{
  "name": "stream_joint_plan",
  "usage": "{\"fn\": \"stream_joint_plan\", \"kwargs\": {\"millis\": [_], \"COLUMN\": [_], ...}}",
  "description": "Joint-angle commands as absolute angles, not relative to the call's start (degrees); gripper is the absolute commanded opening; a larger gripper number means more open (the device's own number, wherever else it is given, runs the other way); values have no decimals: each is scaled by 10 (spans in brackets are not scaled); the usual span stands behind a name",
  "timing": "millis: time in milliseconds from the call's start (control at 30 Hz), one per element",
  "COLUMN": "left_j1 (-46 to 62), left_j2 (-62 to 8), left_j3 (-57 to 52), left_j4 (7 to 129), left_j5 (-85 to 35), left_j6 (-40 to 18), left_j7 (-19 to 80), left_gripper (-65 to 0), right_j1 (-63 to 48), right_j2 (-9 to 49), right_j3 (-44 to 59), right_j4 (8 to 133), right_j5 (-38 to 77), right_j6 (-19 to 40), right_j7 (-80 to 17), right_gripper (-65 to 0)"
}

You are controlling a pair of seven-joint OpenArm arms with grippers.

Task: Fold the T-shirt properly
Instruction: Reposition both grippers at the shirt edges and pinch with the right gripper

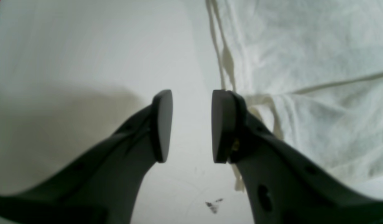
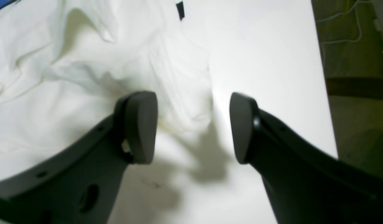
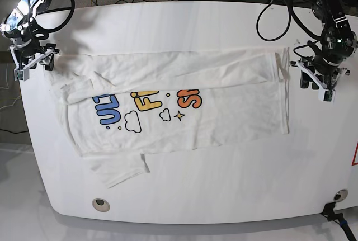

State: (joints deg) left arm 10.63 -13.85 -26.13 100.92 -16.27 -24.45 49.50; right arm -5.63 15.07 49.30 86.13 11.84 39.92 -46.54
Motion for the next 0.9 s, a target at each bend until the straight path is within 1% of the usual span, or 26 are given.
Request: {"fn": "stream_joint_plan", "kwargs": {"millis": [0, 300, 733, 767, 800, 867], "left_j1": [101, 95, 93, 93, 93, 93], "left_j2": [-146, -145, -145, -145, -145, -145], "left_j3": [-264, -264, -264, -264, -264, -263], "left_j4": [1020, 1020, 1018, 1018, 1018, 1018], "left_j5": [-167, -167, -167, -167, -167, -167], "left_j6": [-242, -242, -242, -242, -242, -242], "left_j7": [481, 481, 481, 481, 481, 481], "left_gripper": [-453, -453, -453, -453, -453, -453], "right_j1": [-53, -44, -44, -44, -44, -36], "right_j2": [162, 155, 153, 153, 153, 152], "right_j3": [495, 495, 492, 492, 492, 492], "right_j4": [870, 815, 815, 815, 815, 815], "right_j5": [124, 124, 124, 124, 124, 123], "right_j6": [400, 400, 400, 400, 400, 400], "right_j7": [-454, -453, -450, -450, -450, -450], "right_gripper": [-293, -293, -300, -324, -367, -489]}}
